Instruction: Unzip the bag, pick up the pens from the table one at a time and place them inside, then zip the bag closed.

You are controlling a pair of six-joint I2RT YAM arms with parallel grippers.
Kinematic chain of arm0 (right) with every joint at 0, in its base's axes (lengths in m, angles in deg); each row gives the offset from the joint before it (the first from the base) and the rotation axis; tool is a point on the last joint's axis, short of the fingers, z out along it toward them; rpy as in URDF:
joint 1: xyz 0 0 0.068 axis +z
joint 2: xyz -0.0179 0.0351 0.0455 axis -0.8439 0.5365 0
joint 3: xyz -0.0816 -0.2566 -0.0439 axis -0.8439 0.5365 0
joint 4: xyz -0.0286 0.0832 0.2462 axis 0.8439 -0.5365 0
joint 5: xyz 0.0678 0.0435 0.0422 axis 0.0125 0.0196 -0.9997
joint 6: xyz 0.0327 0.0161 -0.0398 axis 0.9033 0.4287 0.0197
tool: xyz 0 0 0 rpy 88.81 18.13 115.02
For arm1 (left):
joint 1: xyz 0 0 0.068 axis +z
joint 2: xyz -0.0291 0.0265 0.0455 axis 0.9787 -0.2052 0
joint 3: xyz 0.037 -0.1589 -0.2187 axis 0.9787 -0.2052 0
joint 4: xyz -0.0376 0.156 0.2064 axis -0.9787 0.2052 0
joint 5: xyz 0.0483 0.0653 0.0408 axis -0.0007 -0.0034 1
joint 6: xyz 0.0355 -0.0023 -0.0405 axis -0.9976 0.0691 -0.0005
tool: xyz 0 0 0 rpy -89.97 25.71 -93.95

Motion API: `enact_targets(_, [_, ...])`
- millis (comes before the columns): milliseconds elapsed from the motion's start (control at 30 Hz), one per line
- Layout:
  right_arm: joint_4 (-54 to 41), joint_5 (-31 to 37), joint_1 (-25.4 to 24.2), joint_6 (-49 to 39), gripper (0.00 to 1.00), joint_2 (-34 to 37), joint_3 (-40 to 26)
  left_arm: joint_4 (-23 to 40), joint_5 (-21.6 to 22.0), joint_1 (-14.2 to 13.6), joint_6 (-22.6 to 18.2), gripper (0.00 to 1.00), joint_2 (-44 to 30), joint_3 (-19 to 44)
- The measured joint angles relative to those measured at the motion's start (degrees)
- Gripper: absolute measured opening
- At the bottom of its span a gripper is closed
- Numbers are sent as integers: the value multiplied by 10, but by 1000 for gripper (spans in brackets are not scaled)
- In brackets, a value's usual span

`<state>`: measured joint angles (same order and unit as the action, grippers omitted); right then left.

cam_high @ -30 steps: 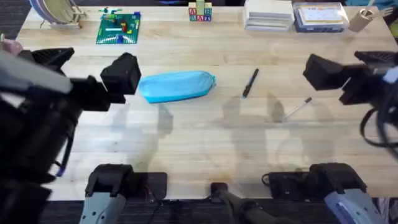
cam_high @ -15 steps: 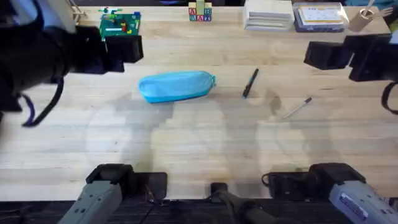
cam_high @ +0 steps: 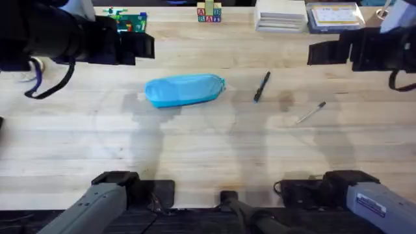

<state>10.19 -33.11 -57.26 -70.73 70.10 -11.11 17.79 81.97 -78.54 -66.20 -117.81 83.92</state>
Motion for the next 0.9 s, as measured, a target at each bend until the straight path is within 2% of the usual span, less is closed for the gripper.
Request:
enact_targets(200, [-2,0,0,0,996,6,0,4,0,0,0,993,-3,0])
enact_targets(367, [-2,0,0,0,996,6,-2,39,0,0,0,993,-3,0])
enact_targets(633, [-2,0,0,0,996,6,-2,39,0,0,-4,993,-3,0])
enact_targets(800, [-2,0,0,0,996,6,-2,41,-19,3,-70,992,-3,1])
enact_targets(900, [-2,0,0,0,996,6,-2,54,-61,32,-134,991,-3,1])
